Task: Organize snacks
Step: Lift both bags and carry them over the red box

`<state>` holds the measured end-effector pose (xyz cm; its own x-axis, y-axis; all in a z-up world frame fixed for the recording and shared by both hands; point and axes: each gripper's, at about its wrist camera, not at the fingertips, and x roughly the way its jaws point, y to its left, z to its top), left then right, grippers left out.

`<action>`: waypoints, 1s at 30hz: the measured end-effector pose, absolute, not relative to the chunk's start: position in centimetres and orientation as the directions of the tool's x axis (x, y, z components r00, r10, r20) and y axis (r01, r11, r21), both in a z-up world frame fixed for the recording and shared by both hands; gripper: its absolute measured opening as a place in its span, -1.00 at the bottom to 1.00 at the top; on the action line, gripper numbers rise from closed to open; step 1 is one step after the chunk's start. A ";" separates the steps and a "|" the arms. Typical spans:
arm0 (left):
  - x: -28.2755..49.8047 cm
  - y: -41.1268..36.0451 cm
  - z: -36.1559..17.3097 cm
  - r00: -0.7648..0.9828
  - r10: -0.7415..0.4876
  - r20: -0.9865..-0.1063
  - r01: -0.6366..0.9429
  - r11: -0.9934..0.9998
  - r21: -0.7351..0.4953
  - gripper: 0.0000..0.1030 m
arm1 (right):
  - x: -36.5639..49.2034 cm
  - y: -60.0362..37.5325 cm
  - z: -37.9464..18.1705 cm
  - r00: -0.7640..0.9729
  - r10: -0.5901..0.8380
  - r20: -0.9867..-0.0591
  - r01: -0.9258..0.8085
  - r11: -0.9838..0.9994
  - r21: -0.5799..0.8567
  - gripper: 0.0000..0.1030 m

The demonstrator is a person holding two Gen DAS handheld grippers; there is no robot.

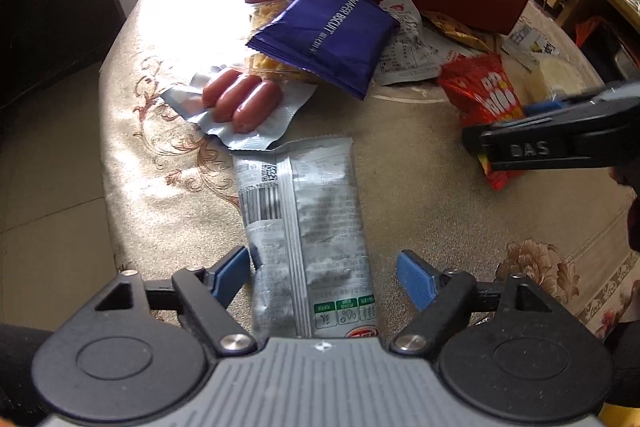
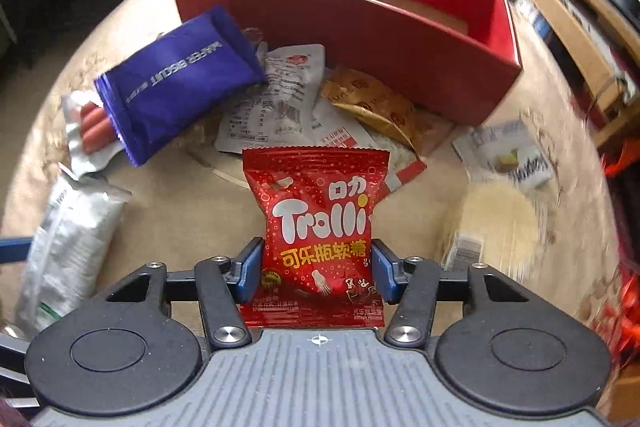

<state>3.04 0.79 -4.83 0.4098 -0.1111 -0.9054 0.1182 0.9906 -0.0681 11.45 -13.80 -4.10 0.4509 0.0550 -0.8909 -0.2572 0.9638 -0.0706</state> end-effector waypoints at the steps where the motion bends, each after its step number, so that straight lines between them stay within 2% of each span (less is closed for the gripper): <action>1: 3.0 0.9 -4.7 0.412 -0.101 -0.906 0.113 0.992 -0.059 0.22 | 11.4 -14.1 -4.0 0.447 0.060 -0.893 -0.242 0.969 -0.056 0.17; 4: 2.9 1.2 -4.6 0.418 -0.087 -0.904 0.099 0.994 -0.050 0.05 | 10.8 -14.8 -3.2 0.454 0.085 -0.887 -0.237 0.971 -0.028 0.13; 10: 2.6 1.8 -4.2 0.417 -0.080 -0.905 0.071 0.996 -0.056 -0.13 | 9.5 -14.9 -1.8 0.489 0.109 -0.866 -0.243 0.970 -0.015 0.12; 16: 2.1 1.2 -3.3 0.424 -0.063 -0.903 0.061 0.997 -0.041 -0.17 | 8.3 -15.2 -0.4 0.520 0.120 -0.845 -0.239 0.971 -0.010 0.11; 30: 6.7 -0.9 0.8 0.507 -0.165 -0.846 0.137 0.985 -0.110 -0.19 | 9.6 -16.0 2.0 0.589 0.117 -0.799 -0.179 0.984 0.012 0.11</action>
<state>6.68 -0.87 0.75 0.5075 -0.1648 -0.8458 0.1367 0.9845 -0.1098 9.56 -16.03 1.96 0.5894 0.1165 -0.7994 -0.1788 0.9838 0.0116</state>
